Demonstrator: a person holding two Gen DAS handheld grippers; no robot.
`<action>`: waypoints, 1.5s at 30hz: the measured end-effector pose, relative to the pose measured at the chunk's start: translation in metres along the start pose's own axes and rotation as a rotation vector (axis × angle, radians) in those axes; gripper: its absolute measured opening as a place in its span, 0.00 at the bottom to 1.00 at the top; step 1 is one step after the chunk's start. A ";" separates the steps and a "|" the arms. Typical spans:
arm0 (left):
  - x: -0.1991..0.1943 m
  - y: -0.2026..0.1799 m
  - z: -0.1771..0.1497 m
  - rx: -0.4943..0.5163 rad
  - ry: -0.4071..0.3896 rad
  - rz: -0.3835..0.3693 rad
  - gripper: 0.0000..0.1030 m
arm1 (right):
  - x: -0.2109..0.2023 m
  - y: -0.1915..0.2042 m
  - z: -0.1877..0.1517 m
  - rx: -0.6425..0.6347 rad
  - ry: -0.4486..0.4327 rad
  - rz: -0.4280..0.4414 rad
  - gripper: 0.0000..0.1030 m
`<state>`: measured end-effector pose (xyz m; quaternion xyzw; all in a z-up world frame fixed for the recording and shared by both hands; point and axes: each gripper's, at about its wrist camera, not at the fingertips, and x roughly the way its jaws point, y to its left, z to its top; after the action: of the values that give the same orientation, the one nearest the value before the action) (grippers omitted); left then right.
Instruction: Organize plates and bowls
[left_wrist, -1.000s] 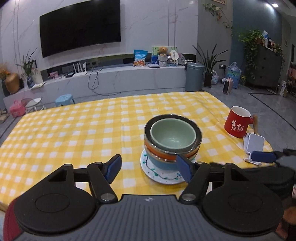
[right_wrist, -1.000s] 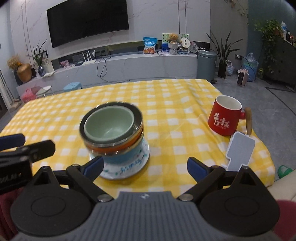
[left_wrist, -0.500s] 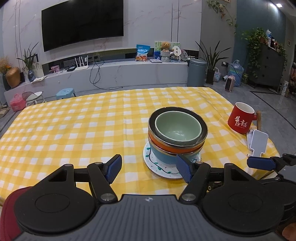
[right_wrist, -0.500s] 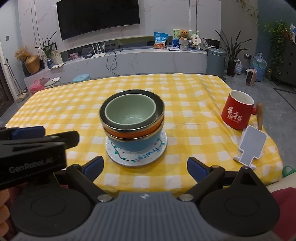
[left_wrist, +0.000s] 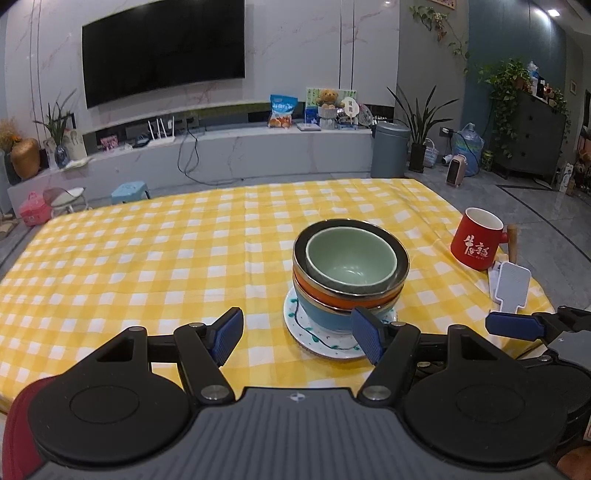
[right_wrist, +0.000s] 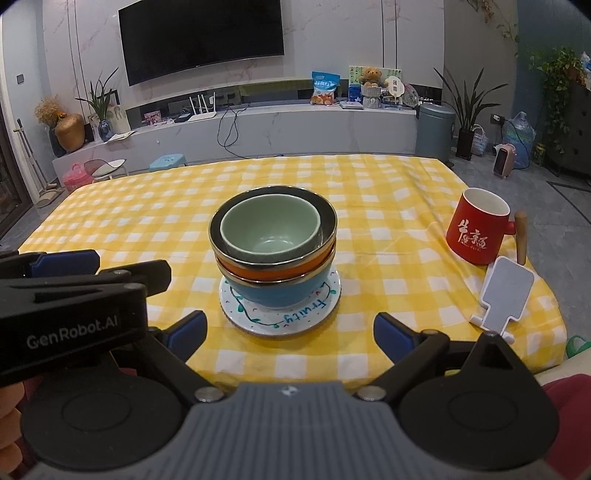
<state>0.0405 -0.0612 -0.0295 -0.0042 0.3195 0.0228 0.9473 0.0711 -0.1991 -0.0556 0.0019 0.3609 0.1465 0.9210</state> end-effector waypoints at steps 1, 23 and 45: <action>0.000 0.001 0.000 -0.003 0.003 -0.003 0.76 | 0.000 0.001 0.000 -0.001 -0.001 -0.001 0.92; 0.001 0.001 0.000 0.013 0.007 0.009 0.76 | 0.001 0.002 -0.002 -0.007 0.005 -0.015 0.92; 0.004 0.003 -0.001 0.017 0.017 0.021 0.77 | 0.004 0.003 -0.004 -0.002 0.014 -0.012 0.92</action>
<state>0.0425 -0.0579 -0.0328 0.0072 0.3276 0.0301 0.9443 0.0703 -0.1956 -0.0614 -0.0024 0.3670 0.1413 0.9194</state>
